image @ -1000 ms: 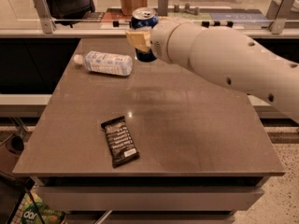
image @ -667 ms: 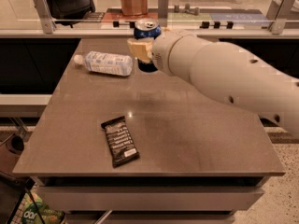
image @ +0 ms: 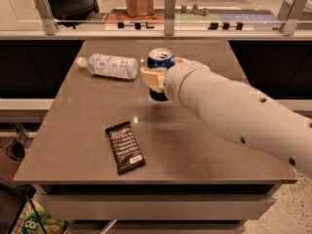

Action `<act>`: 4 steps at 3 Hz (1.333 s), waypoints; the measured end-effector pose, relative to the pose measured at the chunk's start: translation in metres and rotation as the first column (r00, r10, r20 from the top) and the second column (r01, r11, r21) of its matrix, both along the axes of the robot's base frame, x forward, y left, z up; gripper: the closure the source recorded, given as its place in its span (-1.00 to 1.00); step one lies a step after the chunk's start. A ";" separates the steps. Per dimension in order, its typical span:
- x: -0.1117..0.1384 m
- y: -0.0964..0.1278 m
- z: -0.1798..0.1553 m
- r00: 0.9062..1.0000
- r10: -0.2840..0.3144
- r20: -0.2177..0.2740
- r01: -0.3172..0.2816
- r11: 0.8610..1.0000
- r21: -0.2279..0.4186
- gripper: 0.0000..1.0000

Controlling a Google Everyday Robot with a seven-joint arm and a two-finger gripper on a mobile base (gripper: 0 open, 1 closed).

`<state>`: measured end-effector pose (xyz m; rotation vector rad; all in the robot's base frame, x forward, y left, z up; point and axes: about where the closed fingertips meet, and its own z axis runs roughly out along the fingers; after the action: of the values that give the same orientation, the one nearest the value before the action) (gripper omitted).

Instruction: Move pepsi can near rxbar chocolate

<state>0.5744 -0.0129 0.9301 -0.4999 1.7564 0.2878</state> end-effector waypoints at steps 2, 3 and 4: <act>-0.024 0.019 -0.047 0.999 -0.034 -0.022 0.035 0.999 0.015 1.00; -0.041 0.031 -0.057 0.999 -0.051 -0.010 0.051 0.999 0.004 1.00; -0.042 0.032 -0.058 0.998 -0.059 -0.012 0.059 0.998 0.009 0.68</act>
Offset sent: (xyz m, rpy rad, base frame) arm -0.0403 0.0450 -0.0727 0.0185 0.0159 -0.0629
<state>0.5323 0.0196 0.8721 -0.4395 1.7769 0.2574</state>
